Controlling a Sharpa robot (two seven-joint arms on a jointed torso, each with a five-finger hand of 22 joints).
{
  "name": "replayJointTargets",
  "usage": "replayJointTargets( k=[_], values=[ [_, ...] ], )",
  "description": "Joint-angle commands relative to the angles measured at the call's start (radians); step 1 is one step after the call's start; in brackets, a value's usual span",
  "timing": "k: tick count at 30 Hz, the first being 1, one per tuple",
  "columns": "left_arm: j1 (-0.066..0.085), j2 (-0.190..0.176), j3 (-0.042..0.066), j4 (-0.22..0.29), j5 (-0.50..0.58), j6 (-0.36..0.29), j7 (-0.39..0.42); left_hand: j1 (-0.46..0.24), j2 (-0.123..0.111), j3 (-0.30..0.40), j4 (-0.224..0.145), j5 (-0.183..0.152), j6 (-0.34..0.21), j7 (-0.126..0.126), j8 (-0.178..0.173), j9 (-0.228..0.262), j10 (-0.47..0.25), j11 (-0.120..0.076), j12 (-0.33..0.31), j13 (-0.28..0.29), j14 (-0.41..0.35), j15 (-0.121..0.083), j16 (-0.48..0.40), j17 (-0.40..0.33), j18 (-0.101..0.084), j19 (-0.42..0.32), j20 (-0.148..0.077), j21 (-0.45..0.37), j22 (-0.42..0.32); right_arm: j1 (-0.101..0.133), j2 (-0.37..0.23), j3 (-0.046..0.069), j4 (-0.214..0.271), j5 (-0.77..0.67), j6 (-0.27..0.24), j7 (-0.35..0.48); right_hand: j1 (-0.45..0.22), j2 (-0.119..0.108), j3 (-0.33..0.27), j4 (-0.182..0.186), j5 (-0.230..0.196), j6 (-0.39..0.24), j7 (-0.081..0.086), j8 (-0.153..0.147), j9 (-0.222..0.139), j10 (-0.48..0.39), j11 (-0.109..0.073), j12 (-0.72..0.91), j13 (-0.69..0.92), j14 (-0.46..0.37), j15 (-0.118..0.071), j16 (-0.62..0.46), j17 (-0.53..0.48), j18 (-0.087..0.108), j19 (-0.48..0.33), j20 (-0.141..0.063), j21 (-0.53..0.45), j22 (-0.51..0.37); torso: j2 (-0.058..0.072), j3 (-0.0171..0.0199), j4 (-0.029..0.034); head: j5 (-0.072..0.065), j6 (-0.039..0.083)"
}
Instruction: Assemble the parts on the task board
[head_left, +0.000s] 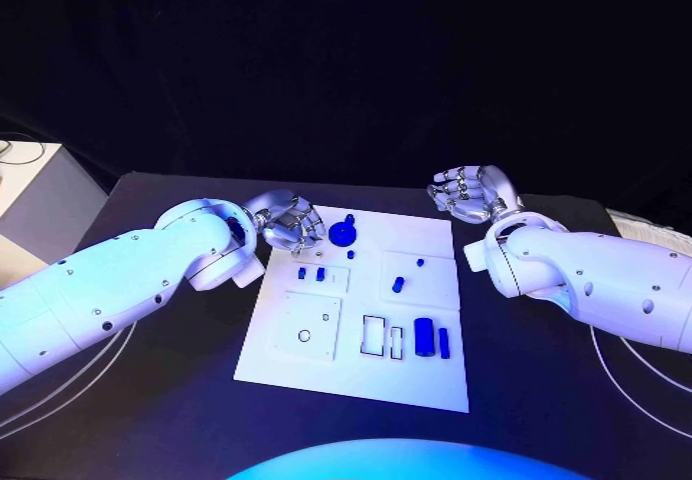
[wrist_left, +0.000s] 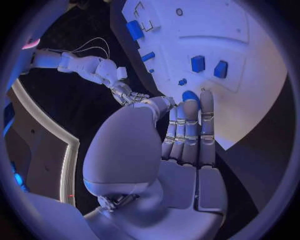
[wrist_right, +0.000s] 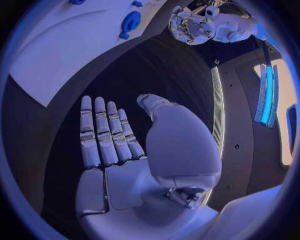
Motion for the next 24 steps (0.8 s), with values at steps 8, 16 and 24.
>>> replayJointTargets(
  k=[8, 16, 24],
  values=[
    [0.000, 0.074, -0.041, -0.048, -0.308, -0.112, 0.221, -0.021, -0.018, -0.021, -0.032, -0.022, 0.020, 0.000, -0.060, -0.087, -0.004, -0.003, -0.048, -0.062, 0.009, 0.001, 0.027, -0.021, 0.011, -0.023, 0.002, 0.044, 0.033, -0.001, 0.006, 0.000, -0.004, -0.003, 0.023, 0.009, 0.010, 0.009, 0.002, -0.008, 0.005, 0.008, 0.058, -0.006, -0.002, 0.003, 0.002, -0.005, -0.003, 0.005, 0.003, -0.007, -0.004, 0.014, -0.004, 0.000, -0.001, -0.004, 0.000, -0.0005, 0.0006, -0.015, 0.015],
    [0.005, 0.130, -0.077, -0.094, -0.493, -0.110, 0.197, -0.055, -0.059, -0.059, -0.028, -0.022, 0.014, -0.010, -0.088, -0.128, -0.056, 0.002, -0.081, -0.096, 0.032, 0.006, 0.079, -0.019, 0.012, 0.004, 0.008, 0.042, 0.026, -0.001, 0.011, 0.000, -0.005, -0.003, 0.024, 0.009, 0.011, 0.009, 0.003, -0.010, 0.005, 0.008, 0.058, -0.006, -0.002, 0.003, 0.002, -0.005, -0.004, 0.005, 0.003, -0.008, -0.005, 0.014, -0.004, 0.000, -0.001, -0.005, 0.001, -0.0003, -0.0001, -0.018, 0.021],
    [0.008, 0.166, -0.092, -0.127, -0.583, -0.088, 0.157, -0.045, -0.065, -0.060, -0.040, -0.018, 0.010, -0.017, -0.097, -0.144, -0.077, 0.004, -0.097, -0.114, 0.031, 0.007, 0.099, -0.016, 0.011, 0.009, 0.008, 0.047, 0.028, -0.001, 0.013, 0.000, -0.005, -0.003, 0.025, 0.009, 0.011, 0.009, 0.004, -0.011, 0.005, 0.008, 0.058, -0.007, -0.002, 0.003, 0.002, -0.005, -0.004, 0.006, 0.003, -0.008, -0.006, 0.014, -0.003, 0.000, -0.001, -0.006, 0.002, -0.0006, -0.0008, -0.020, 0.024]
  ],
)
